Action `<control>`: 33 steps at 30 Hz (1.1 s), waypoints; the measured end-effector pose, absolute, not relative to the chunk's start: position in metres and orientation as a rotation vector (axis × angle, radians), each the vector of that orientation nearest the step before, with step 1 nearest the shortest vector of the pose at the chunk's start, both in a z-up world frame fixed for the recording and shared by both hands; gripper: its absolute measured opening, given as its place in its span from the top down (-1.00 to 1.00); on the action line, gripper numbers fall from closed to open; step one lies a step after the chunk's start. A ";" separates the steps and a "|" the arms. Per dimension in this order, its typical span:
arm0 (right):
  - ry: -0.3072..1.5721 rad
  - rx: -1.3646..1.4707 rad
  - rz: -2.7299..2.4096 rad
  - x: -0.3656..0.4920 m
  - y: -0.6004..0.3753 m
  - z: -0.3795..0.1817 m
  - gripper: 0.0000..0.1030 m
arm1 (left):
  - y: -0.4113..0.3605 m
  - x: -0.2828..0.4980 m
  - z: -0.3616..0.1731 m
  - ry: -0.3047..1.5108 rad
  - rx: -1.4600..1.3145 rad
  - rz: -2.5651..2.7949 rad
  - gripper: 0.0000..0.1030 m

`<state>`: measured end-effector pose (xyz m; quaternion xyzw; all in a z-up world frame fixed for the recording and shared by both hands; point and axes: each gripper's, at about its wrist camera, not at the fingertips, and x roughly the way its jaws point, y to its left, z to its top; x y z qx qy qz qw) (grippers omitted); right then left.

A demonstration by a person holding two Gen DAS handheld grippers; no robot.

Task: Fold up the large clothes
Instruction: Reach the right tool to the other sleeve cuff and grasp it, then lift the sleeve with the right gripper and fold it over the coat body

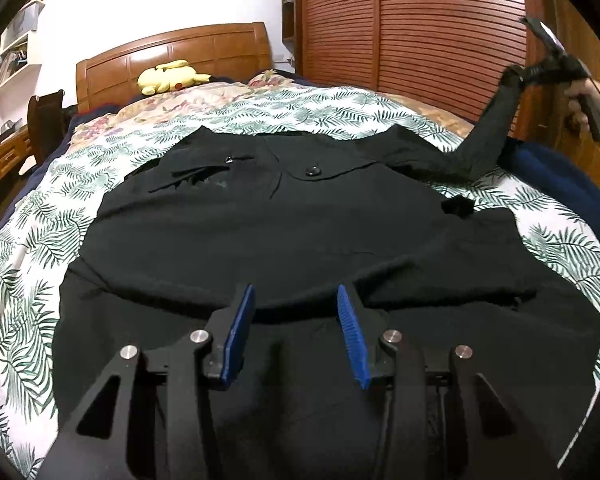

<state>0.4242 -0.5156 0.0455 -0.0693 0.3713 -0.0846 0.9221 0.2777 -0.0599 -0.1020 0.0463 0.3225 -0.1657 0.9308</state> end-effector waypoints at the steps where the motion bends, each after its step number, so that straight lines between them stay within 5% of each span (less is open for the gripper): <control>1: 0.756 -0.155 -0.164 0.425 -0.507 0.049 0.74 | -0.059 0.276 -0.100 0.656 0.097 -0.340 0.19; 33: 0.546 -0.433 0.314 0.348 -0.175 0.109 0.74 | 0.043 0.191 -0.013 0.511 0.039 -0.212 0.19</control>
